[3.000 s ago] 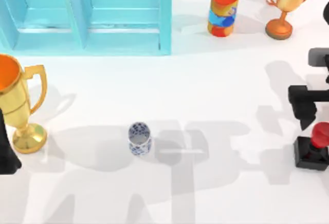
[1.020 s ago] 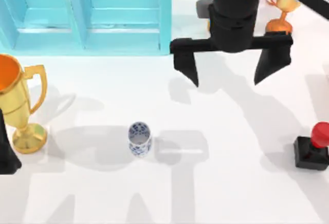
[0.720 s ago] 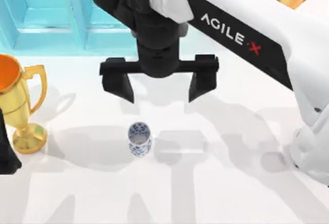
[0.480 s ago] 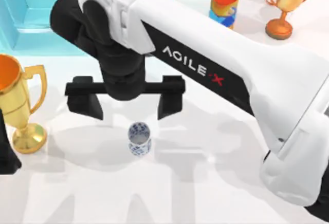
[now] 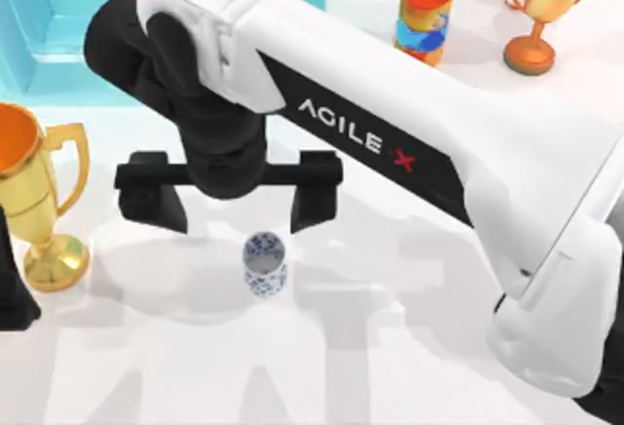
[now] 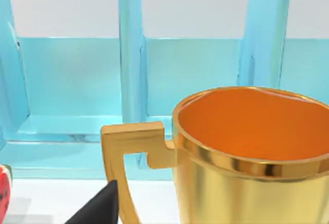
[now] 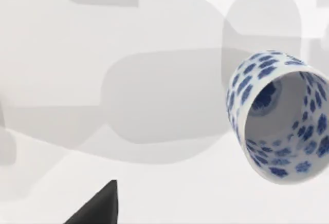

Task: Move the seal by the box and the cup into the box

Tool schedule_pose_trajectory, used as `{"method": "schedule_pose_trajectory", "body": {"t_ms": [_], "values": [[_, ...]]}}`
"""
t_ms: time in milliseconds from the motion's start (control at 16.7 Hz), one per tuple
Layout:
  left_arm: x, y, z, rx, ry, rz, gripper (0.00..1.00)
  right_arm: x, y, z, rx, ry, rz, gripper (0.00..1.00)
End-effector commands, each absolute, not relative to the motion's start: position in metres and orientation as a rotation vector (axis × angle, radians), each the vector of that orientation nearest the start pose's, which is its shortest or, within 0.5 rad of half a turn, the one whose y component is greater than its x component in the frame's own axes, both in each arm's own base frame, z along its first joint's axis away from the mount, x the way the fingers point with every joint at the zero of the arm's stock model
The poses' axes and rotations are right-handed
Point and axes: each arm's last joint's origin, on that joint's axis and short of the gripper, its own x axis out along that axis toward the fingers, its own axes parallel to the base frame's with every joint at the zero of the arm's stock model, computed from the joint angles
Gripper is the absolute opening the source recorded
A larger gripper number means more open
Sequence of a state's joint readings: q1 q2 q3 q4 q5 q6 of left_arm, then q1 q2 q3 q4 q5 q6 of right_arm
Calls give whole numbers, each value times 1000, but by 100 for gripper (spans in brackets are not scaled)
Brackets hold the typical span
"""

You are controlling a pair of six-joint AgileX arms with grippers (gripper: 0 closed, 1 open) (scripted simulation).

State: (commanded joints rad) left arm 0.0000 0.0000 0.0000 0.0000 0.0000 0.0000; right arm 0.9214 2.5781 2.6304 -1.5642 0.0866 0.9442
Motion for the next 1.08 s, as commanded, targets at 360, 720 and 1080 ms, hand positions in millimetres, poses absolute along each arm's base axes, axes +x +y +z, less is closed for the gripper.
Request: {"method": "schedule_pose_trajectory", "body": {"t_ms": [360,720,1080], "values": [[106,-1,160,0,0,0,100,302,400,168,5,1474,-10,100],[106,-1,160,0,0,0,100,303,399,138,7,1472,-8,100],[106,-1,160,0,0,0,100,303,399,138,7,1472,-8,70]]}}
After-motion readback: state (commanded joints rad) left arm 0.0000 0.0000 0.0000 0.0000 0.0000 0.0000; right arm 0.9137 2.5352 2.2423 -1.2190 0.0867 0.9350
